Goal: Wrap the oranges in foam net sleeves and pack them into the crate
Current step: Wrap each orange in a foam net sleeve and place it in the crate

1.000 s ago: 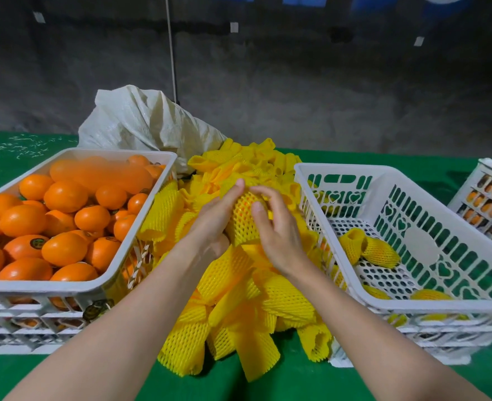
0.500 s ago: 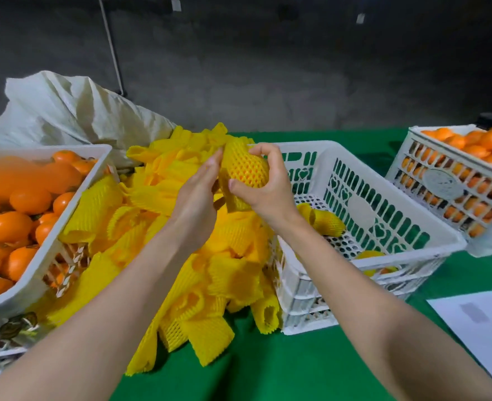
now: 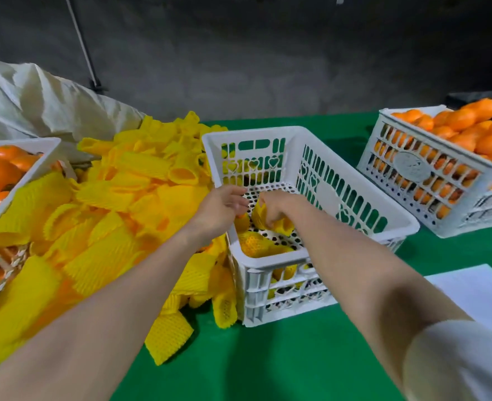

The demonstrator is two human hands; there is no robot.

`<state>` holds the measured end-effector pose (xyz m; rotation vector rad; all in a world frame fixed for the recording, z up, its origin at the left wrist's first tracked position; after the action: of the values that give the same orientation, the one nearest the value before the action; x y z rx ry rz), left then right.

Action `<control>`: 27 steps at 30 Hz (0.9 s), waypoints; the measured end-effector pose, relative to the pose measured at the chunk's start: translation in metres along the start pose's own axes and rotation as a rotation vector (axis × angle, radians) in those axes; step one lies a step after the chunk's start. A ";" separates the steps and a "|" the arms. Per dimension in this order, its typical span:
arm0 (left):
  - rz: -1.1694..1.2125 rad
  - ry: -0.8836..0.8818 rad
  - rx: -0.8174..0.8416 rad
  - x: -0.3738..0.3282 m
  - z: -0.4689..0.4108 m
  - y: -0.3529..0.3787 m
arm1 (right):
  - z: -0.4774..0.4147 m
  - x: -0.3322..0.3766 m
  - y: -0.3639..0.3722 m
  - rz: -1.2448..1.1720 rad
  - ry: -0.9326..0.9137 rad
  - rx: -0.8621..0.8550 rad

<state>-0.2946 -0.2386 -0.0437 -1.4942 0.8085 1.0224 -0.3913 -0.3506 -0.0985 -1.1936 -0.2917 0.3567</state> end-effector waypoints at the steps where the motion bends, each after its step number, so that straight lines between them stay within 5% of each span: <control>1: 0.022 -0.002 0.004 0.001 0.001 -0.001 | -0.007 -0.002 0.007 0.019 0.006 0.029; 6: 0.146 0.022 -0.015 0.002 0.006 -0.008 | -0.023 -0.006 0.044 0.057 0.031 0.275; 11: 0.205 0.008 -0.064 0.002 0.009 -0.010 | -0.029 0.008 0.039 0.034 -0.024 0.191; 14: 0.299 -0.024 -0.067 0.003 0.012 -0.015 | -0.020 0.035 0.012 -0.227 -0.150 -0.034; 21: 0.353 -0.070 -0.357 0.017 0.022 -0.125 | 0.073 0.090 -0.089 -0.788 -0.412 -0.947; 23: 0.350 -0.073 -0.448 0.027 0.030 -0.162 | 0.093 0.136 -0.088 -0.747 -0.540 -0.882; 27: 0.322 -0.100 -0.536 0.051 0.050 -0.211 | 0.078 0.219 -0.037 -0.348 -0.517 -0.381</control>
<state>-0.0925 -0.1519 -0.0080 -1.7717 0.7512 1.6370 -0.2194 -0.2048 -0.0297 -1.3788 -1.0389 0.3067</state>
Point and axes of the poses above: each hand's wrist, its own z-axis away from the middle knuckle, its own y-axis out of the palm, x = y × z, the point moved 8 cm from there along -z, towards the middle knuckle, and after that the axes turned 2 degrees about -x, right-handed, at the moved point
